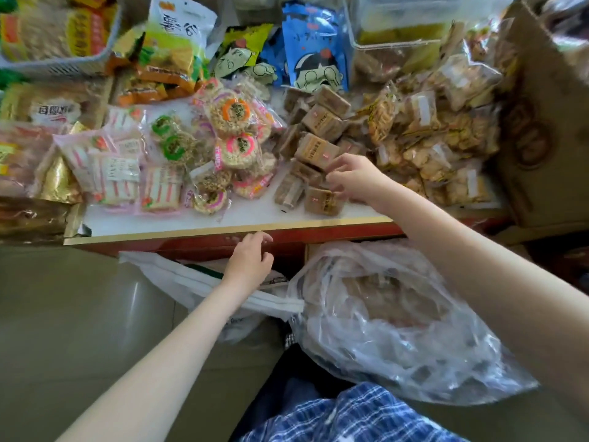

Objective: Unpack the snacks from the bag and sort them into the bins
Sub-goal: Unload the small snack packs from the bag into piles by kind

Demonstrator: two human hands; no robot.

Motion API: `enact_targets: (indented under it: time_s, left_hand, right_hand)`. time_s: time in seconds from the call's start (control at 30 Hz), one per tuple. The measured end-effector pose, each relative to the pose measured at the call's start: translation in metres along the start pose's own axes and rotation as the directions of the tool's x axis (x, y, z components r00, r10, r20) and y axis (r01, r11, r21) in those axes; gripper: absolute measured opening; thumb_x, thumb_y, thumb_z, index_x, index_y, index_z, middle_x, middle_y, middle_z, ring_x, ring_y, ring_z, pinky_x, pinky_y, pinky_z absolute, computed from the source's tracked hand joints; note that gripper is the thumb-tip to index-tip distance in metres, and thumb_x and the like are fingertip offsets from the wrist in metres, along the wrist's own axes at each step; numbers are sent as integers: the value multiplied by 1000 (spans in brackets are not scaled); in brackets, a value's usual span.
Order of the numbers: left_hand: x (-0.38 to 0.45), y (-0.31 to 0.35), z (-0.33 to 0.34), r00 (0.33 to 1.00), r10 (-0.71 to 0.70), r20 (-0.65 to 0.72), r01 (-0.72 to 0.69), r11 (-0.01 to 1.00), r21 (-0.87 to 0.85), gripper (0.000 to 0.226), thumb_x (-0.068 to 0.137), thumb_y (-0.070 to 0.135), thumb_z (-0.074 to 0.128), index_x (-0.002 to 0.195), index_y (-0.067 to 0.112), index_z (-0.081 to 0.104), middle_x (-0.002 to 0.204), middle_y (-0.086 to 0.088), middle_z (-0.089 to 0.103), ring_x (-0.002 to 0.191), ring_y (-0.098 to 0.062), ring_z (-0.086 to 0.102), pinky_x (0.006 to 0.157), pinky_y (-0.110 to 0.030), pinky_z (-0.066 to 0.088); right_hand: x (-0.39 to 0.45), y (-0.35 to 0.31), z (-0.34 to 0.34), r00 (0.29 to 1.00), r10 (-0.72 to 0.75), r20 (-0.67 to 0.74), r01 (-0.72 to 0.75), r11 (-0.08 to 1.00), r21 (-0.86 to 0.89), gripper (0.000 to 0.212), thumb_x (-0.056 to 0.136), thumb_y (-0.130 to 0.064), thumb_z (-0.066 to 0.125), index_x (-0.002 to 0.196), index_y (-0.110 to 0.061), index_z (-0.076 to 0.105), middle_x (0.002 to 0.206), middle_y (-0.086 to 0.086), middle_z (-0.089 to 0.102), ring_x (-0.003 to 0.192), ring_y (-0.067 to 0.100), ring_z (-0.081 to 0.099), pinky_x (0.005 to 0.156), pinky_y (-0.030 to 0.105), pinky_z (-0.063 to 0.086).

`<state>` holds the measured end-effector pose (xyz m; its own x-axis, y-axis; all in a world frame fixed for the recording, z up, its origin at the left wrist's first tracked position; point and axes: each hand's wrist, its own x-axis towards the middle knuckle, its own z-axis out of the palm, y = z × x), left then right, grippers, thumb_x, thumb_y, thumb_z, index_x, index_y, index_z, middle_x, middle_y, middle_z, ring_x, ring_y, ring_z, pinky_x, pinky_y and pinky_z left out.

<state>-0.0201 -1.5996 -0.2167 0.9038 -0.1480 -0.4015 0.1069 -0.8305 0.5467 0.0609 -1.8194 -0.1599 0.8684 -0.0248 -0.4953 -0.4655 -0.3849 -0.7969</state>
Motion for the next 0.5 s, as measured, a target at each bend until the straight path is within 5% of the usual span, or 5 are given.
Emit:
enact_targets:
  time_s: [0.07,0.2,0.37,0.43,0.5]
  left_hand:
    - [1,10,11,997,72,19,-74,995,71,32,92,7,44,123,12,50,126,-5,49,119,-22,44,97,-31,36]
    - [1,32,43,961,246,122,-268,939,216,38,92,9,44,129,14,48,135,-4,44,123,-24,39,102,-35,35]
    - [7,68,88,844,375,382,-525,723,449,52,97,21,38,147,21,24,156,-3,13,144,-20,10,112,-35,18]
    - [8,83,104,781,374,500,-617,588,524,58,98,25,37,150,24,12,159,-3,0,146,-21,-3,115,-39,11]
    - [10,96,120,717,404,569,-696,465,547,61,99,27,36,151,27,4,159,-2,-9,145,-23,-11,115,-43,7]
  right_hand:
    - [-26,32,-31,999,-1,-36,-2,994,-105,18,91,-13,56,110,-12,56,109,7,61,91,19,60,77,33,56]
    - [-91,113,-77,985,-140,-99,77,876,-477,24,89,-10,58,113,-13,60,110,6,61,97,24,60,82,33,49]
    - [-145,216,-94,960,-103,259,278,291,-915,59,70,-28,78,126,-30,58,134,-1,54,125,28,50,97,47,44]
    - [-147,246,-104,966,28,256,247,176,-953,70,69,-35,78,134,-26,51,142,2,48,132,29,43,102,54,36]
    - [-142,269,-128,994,59,88,81,107,-991,65,92,-34,53,149,-24,23,158,1,14,145,24,11,115,53,9]
